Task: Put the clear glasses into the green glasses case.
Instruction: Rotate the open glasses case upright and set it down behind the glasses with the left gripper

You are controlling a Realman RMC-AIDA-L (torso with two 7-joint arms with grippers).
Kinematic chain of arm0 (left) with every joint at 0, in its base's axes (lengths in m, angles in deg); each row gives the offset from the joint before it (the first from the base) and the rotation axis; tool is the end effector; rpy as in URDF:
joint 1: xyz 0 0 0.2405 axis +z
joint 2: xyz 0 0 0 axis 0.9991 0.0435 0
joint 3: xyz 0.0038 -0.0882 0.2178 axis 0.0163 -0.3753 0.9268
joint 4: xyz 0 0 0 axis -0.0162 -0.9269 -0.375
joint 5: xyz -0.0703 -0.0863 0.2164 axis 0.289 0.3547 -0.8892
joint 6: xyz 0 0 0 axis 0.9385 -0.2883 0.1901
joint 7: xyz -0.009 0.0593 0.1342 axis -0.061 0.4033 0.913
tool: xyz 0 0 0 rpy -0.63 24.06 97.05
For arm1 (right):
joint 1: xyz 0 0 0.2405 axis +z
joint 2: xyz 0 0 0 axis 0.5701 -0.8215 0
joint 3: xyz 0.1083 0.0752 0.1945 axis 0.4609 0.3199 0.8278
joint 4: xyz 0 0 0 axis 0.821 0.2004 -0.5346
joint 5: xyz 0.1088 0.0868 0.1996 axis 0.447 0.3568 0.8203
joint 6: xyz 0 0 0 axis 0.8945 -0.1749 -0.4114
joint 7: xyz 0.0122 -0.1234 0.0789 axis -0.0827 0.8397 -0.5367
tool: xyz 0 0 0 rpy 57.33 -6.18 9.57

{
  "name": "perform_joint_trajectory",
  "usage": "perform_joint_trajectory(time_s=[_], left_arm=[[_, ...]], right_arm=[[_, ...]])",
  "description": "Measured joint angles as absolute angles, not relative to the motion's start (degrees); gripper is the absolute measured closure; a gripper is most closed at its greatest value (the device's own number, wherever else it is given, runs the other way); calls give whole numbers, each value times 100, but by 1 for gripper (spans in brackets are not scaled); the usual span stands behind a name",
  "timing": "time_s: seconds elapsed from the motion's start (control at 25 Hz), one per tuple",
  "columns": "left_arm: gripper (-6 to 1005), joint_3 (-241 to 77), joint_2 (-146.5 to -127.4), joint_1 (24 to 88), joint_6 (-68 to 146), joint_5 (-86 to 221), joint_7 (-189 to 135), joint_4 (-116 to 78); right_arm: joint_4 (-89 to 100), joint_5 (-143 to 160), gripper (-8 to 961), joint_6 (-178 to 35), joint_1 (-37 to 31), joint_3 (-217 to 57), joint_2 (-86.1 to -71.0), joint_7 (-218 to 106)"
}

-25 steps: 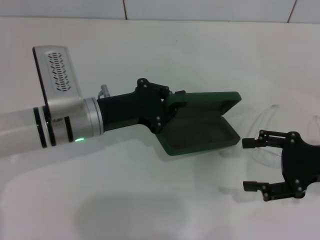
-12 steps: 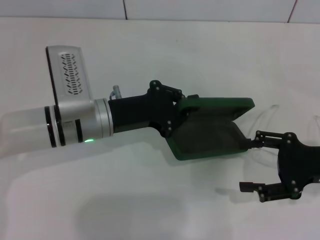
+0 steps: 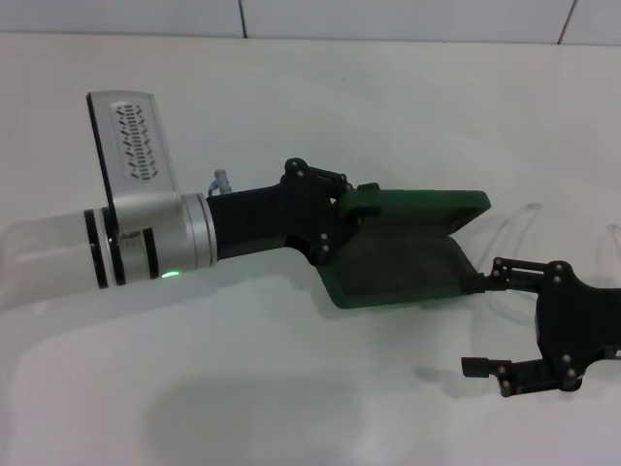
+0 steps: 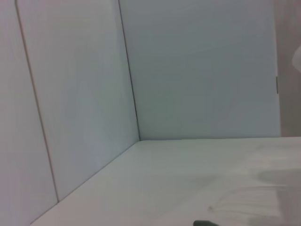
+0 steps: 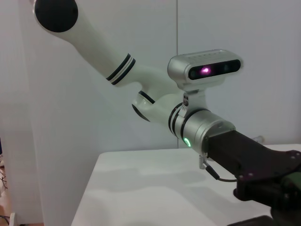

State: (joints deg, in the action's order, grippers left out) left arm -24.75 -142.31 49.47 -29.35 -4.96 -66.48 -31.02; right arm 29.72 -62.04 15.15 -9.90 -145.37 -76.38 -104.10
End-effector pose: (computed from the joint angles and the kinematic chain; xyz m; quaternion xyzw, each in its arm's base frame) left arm -0.2240 0.3465 -0.0900 -0.9447 -0.0198 -0.2808 0.1680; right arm 0.2704 0.2958 -0.0103 -0.9591 0.0052 0.2774 0.0554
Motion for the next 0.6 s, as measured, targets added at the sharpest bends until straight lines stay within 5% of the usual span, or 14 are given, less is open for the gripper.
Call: perform_joint_trajectory(time_s=[0.2, 0.6], left_arm=[[904, -2464, -14218, 4943, -2690, -532, -6994, -3138], [587, -2454, -14155, 5051, -2604, -833, -7702, -3416]], right_arm=[[2972, -6207, 97, 1565, -990, -14537, -7638, -10411], [2972, -6205, 97, 1666, -971, -14537, -7595, -10443]])
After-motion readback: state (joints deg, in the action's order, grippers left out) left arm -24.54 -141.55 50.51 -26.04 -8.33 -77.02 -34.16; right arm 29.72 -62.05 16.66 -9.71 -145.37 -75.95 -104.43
